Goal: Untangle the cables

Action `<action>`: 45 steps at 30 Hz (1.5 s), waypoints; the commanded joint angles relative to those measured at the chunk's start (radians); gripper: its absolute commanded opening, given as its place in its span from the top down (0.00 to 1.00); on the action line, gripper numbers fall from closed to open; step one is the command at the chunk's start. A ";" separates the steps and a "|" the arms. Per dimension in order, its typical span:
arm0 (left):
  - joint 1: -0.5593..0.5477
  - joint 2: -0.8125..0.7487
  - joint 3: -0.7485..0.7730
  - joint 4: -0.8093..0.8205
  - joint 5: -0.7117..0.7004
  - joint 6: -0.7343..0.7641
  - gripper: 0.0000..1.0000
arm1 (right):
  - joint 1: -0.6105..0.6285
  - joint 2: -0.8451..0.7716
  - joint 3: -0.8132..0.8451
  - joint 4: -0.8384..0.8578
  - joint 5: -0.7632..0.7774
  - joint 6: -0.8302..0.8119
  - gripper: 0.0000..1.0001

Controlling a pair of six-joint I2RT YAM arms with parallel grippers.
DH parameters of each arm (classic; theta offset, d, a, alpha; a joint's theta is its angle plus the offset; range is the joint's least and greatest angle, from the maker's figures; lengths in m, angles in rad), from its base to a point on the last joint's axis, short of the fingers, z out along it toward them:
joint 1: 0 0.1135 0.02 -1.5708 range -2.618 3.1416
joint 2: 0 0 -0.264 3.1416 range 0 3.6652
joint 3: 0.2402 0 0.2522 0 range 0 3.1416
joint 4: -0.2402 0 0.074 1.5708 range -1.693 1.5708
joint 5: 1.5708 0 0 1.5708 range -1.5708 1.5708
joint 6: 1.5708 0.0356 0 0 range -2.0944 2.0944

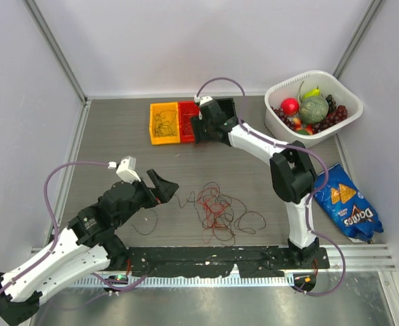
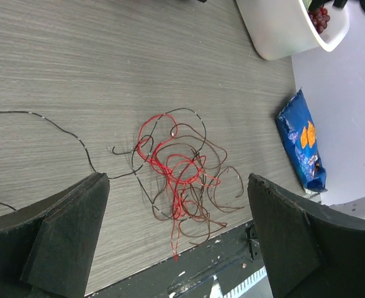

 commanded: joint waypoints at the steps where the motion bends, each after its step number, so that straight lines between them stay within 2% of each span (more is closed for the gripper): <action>1: 0.000 -0.013 -0.021 0.070 0.014 -0.018 0.03 | 0.039 -0.137 -0.194 0.241 0.000 0.068 0.37; 10: 0.001 -0.035 -0.030 0.054 0.007 -0.027 0.03 | 0.058 -0.066 -0.249 0.359 0.074 0.074 0.54; 15: 0.001 -0.050 -0.041 0.048 -0.010 -0.027 0.03 | 0.059 -0.023 -0.229 0.408 0.086 0.056 0.61; 22: 0.001 -0.021 -0.019 0.047 0.000 -0.011 0.03 | 0.059 0.037 -0.167 0.390 0.121 0.040 0.69; 24: 0.001 -0.024 -0.026 0.051 0.002 -0.013 0.03 | 0.058 0.047 -0.148 0.385 0.136 0.025 0.78; 26: 0.000 -0.030 -0.035 0.053 0.002 -0.015 0.03 | 0.059 0.047 -0.142 0.391 0.162 0.013 0.95; 27: 0.001 -0.032 -0.038 0.053 0.002 -0.015 0.03 | 0.059 0.046 -0.140 0.394 0.169 0.008 0.99; 31: 0.000 -0.029 -0.042 0.053 -0.004 -0.015 0.02 | 0.050 0.076 -0.058 0.372 0.199 -0.021 0.99; 37: 0.001 -0.003 -0.024 0.039 0.002 -0.008 0.03 | 0.023 0.217 0.139 0.309 0.250 -0.066 0.99; 45: 0.003 0.082 -0.018 0.086 0.011 0.015 0.02 | 0.010 0.293 0.215 0.250 0.238 -0.098 0.99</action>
